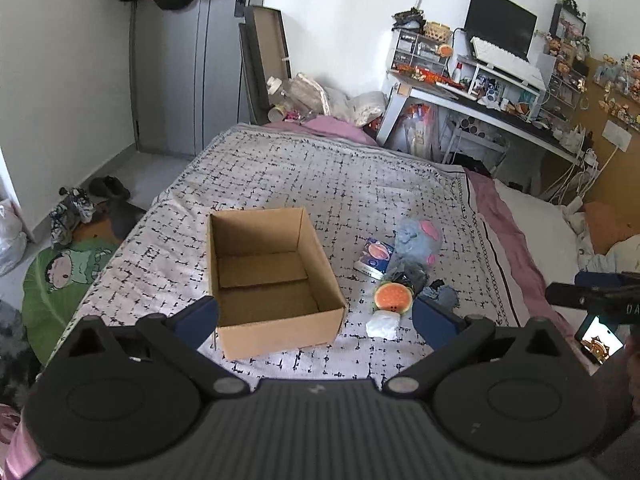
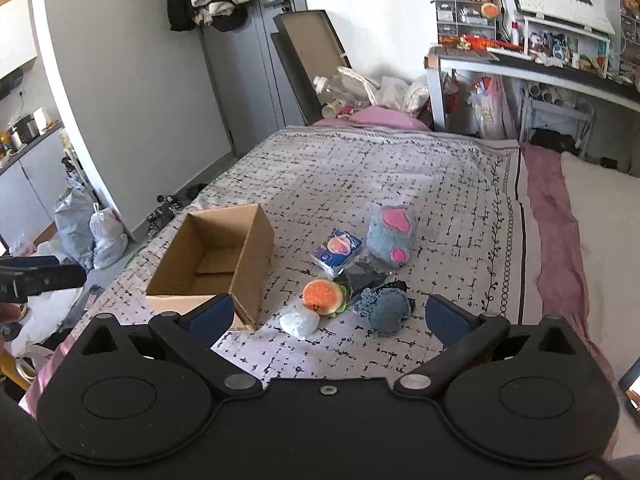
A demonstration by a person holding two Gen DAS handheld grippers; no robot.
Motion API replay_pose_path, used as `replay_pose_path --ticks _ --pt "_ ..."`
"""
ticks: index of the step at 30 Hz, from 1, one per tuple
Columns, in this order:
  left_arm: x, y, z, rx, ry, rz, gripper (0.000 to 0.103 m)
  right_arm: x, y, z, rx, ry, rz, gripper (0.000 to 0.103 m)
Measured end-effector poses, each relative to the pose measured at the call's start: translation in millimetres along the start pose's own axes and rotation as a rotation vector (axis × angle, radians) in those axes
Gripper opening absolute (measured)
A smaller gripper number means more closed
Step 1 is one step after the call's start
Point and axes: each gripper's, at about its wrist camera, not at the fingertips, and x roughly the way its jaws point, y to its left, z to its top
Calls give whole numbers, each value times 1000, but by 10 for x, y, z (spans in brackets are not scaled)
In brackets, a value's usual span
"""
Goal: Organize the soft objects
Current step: 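Grasp the blue knitted plush with the right gripper while the left gripper grasps the white pack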
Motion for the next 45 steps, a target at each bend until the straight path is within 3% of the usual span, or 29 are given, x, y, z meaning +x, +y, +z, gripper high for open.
replay_pose_path --ticks 16,21,24,29,37,45 --pt "816 -58 55 96 73 -81 101 502 -258 46 91 45 -87 100" --pt "1066 -91 17 123 98 -110 100 682 -372 7 122 67 -109 96" --pt "1190 -137 11 145 106 -121 100 798 -438 -15 146 88 -114 86" --pt "1364 -211 11 173 114 -161 99 968 -526 -37 181 118 -113 79" --pt "1639 -470 -123 255 165 -213 87 1234 -595 -99 199 163 -86 70" --pt "1901 -720 -181 307 227 -257 67 1420 -718 -123 237 192 -68 59"
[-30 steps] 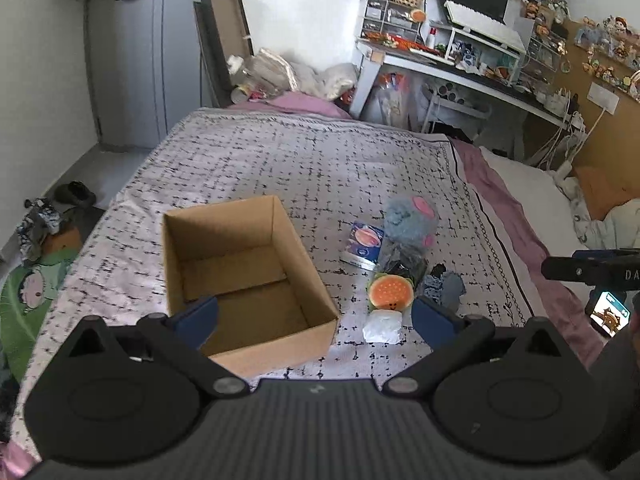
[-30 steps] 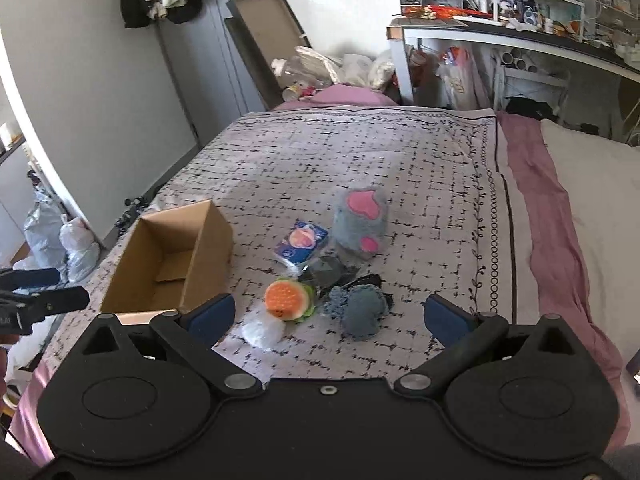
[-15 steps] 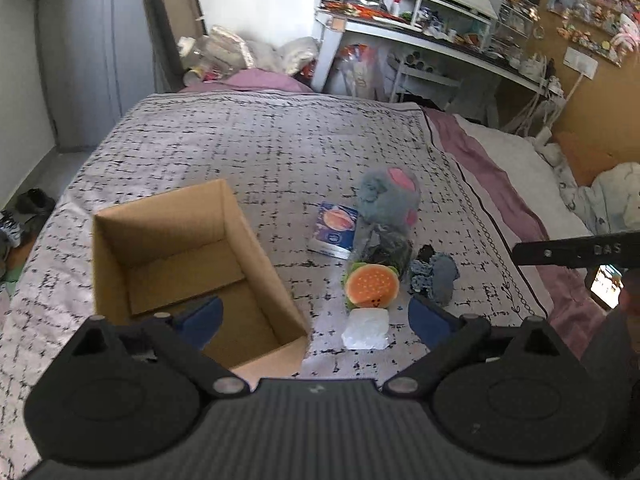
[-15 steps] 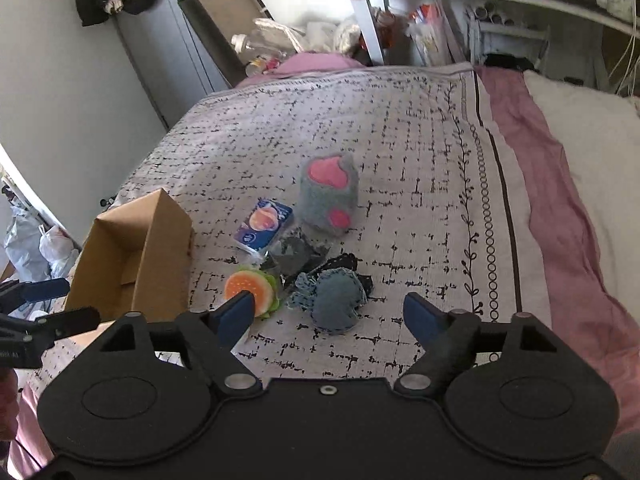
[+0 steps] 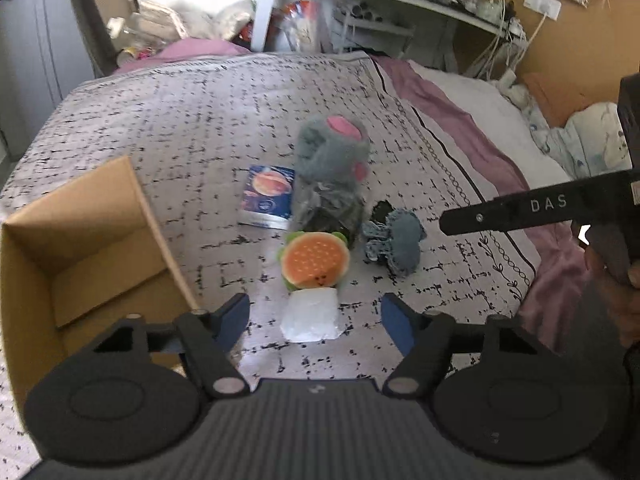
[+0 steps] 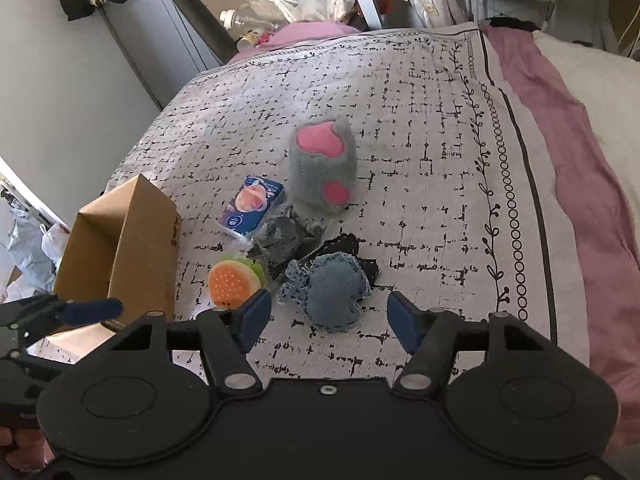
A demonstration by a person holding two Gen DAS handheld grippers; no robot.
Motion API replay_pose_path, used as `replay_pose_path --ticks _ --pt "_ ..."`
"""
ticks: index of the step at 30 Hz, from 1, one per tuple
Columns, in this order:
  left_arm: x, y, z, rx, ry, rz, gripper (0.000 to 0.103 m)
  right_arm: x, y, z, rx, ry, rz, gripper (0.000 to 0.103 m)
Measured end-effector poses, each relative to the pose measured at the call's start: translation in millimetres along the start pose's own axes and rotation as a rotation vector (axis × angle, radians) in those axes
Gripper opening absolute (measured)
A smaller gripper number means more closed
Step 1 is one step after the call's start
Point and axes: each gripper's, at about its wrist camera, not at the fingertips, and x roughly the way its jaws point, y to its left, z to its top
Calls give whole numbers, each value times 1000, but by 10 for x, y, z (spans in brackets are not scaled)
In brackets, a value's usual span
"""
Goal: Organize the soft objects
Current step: 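Grasp the blue knitted plush with the right gripper while the left gripper grasps the white pack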
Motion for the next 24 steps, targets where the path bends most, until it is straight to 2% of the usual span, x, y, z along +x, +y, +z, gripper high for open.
replay_pose_path --ticks 5,9,19,24 --pt "231 -96 68 44 48 13 61 113 -105 29 18 31 13 57" --pt "451 -151 110 70 102 66 57 225 -137 22 15 55 42 58" --pt "801 -258 99 171 225 146 56 556 -66 11 13 114 88 61" --pt "935 -255 75 162 269 171 46 637 -74 -3 28 116 95 61"
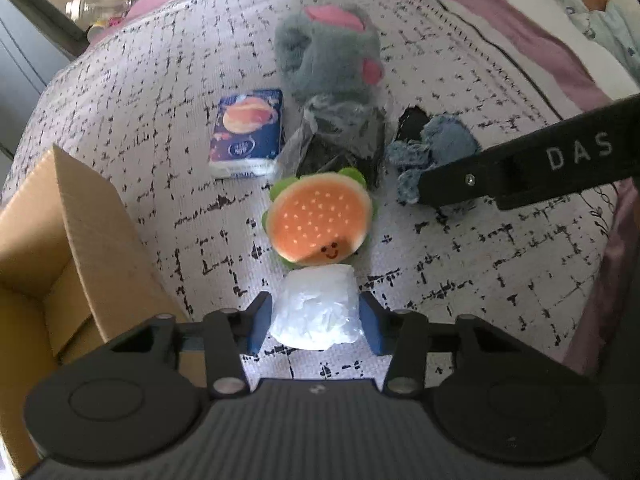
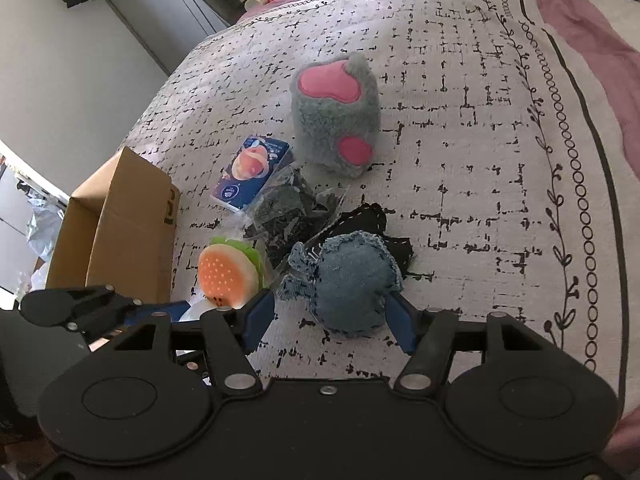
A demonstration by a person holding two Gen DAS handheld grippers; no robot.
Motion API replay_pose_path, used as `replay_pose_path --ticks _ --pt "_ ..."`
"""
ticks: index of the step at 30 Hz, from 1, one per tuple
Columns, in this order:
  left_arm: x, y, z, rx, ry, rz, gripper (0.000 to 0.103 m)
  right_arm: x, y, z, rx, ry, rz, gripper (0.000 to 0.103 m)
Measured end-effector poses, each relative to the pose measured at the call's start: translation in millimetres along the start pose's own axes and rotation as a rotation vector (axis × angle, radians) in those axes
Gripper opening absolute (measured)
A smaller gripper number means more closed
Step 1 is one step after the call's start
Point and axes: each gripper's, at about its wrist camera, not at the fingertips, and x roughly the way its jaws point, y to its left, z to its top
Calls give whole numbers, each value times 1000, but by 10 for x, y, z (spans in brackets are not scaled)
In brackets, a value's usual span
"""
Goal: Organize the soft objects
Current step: 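Grasp the blue knitted plush with the right gripper while the left gripper grasps the white pack, then carry the blue plush and white pack over the cardboard box with both grippers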
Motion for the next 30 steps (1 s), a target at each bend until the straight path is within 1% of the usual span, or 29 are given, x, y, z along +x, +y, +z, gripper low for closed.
replay_pose_path --ticks 8,9,10,11,15,20,24,30 --pt "-18 39 -17 -44 -18 -15 44 112 52 -9 10 3 -25 61" --pt "-30 51 -21 -55 -23 -21 44 124 61 -13 6 0 -25 55" --pt "-42 58 -27 -63 -27 -24 44 137 67 -19 3 1 -25 40" --pt "-58 66 -34 -69 -35 -27 44 152 67 -21 6 9 -23 38" --pt "-152 99 -45 -96 -74 -38 44 67 83 -54 12 -3 -9 33" --pt "-317 161 -71 -127 -127 -55 44 -133 161 -83 5 -35 -13 33" --pt "-488 207 -106 -137 -183 -48 44 -310 262 -55 -8 -76 -15 33" --pt "-791 390 -158 -188 -269 -42 44 -540 483 -2 -36 -141 -15 33"
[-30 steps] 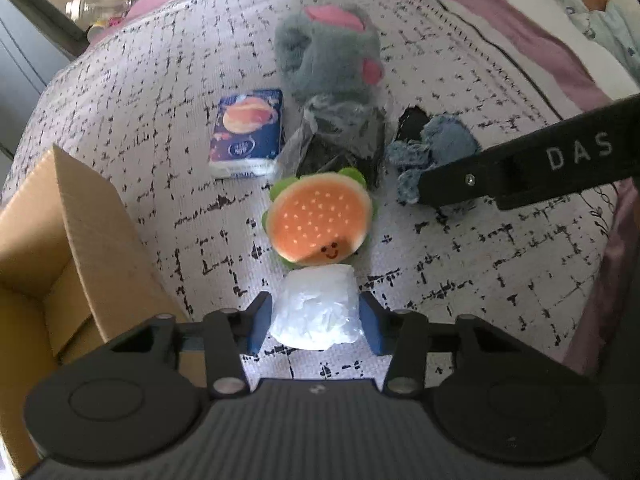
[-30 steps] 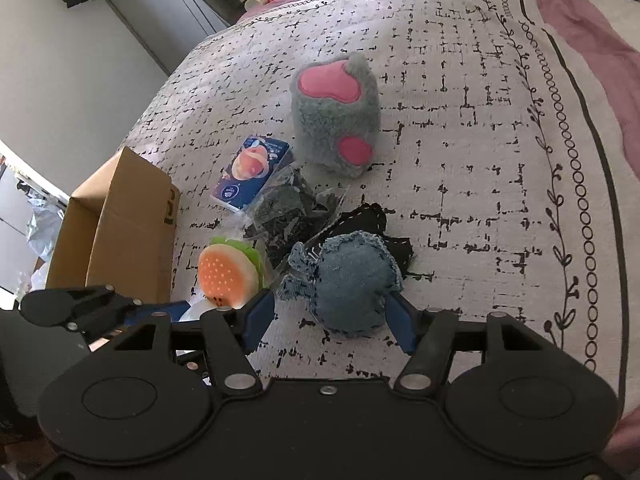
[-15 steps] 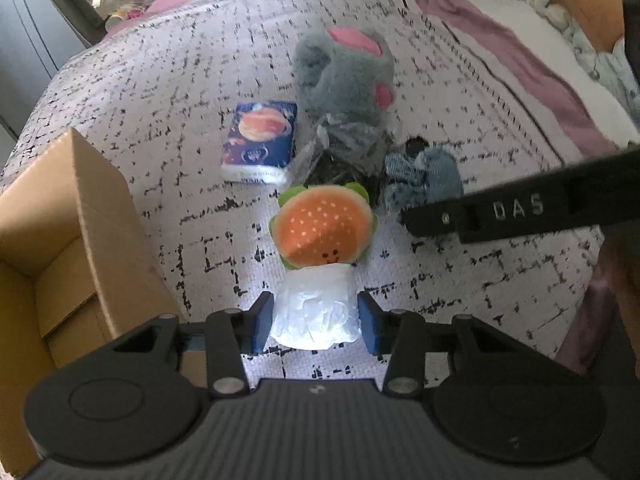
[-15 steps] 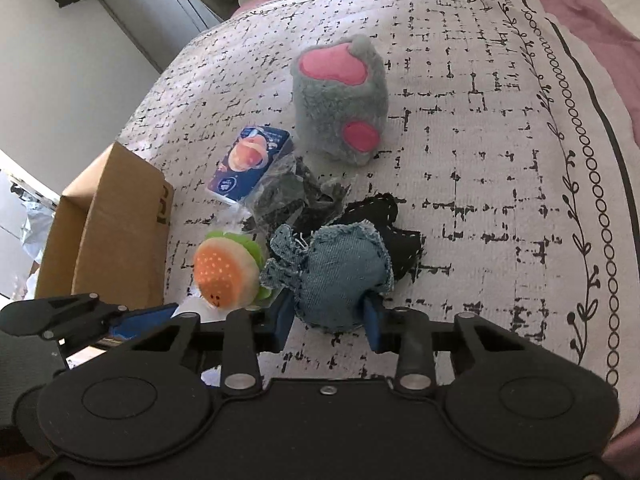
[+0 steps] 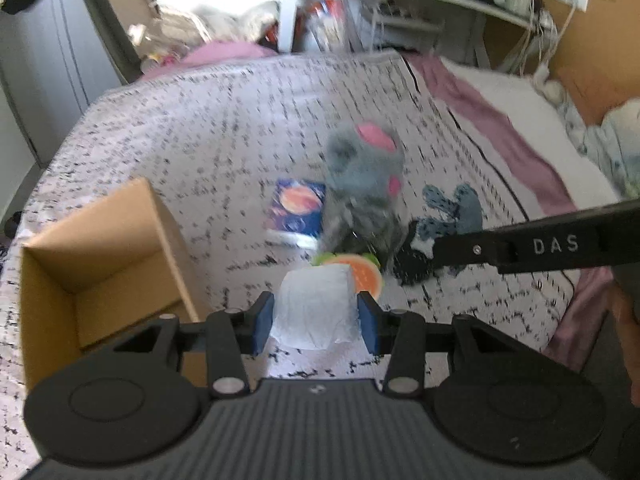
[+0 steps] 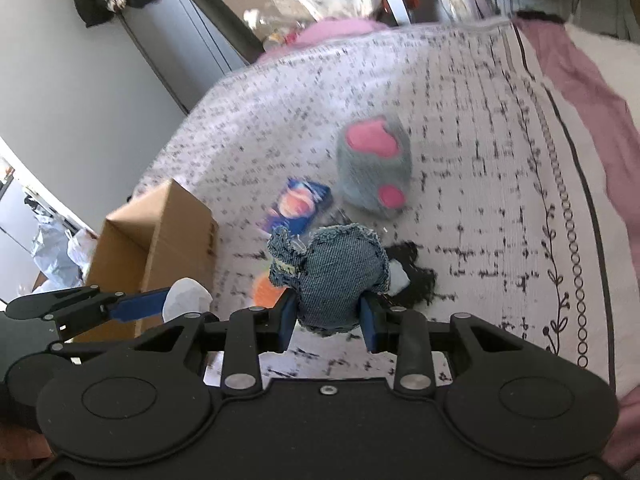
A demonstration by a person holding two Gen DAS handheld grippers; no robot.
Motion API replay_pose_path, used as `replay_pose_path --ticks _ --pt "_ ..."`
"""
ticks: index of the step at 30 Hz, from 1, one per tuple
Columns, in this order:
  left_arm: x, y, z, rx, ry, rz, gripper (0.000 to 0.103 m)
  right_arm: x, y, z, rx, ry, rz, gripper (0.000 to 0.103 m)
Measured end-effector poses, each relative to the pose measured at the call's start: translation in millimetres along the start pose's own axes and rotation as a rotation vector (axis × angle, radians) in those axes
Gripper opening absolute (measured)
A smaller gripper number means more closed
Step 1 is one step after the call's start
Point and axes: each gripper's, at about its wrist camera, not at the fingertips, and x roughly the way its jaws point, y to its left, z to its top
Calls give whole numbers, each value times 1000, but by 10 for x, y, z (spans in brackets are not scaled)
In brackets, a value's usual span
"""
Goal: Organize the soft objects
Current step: 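Carry the blue plush and white pack over the cardboard box with both grippers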
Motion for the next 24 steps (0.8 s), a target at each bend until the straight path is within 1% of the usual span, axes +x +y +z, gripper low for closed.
replay_pose_path --ticks 5,11,18,24 --pt "-239 127 9 -28 -50 17 44 -148 215 16 -36 -40 9 33" --pt "-512 311 -62 -60 -100 39 44 -243 476 27 -70 -72 29 33" --pt "-765 581 -176 -105 -149 71 44 -248 778 -2 -114 -79 48 33" --pt "-857 874 -291 -150 -162 114 44 -188 1032 -30 -152 -75 73 33"
